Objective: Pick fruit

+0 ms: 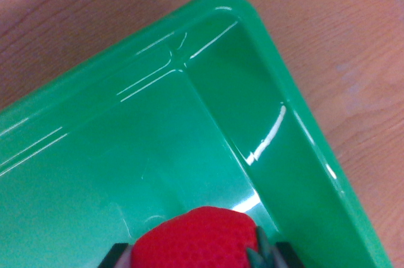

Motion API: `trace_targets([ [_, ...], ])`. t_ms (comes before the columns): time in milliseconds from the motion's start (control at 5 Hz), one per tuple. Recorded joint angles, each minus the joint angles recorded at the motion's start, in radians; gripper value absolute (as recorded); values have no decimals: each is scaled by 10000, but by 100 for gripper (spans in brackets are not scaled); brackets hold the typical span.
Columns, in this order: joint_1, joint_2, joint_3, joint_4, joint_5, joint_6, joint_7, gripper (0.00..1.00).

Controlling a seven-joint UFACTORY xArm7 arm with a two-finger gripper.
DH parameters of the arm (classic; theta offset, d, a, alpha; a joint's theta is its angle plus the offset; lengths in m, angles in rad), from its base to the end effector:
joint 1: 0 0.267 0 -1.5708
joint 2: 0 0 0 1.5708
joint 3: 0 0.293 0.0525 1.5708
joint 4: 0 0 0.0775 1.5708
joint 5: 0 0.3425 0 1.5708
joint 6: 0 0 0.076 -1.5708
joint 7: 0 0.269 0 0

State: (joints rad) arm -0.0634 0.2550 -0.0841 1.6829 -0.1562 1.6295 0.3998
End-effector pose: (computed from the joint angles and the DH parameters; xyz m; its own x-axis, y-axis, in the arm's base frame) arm 0.4846 -0.1131 0.2911 0.8447 -0.5228 -0.1147 -0.4875 -0.8400 0.2383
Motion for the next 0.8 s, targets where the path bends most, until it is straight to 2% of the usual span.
trace_targets([
  [200,0,0,0,0,0,0,0,100],
  [400,6,-100,0,251,7,348,-50,100],
  [600,6,-100,0,251,7,348,-50,100],
  [800,12,-185,0,465,12,645,-92,100],
])
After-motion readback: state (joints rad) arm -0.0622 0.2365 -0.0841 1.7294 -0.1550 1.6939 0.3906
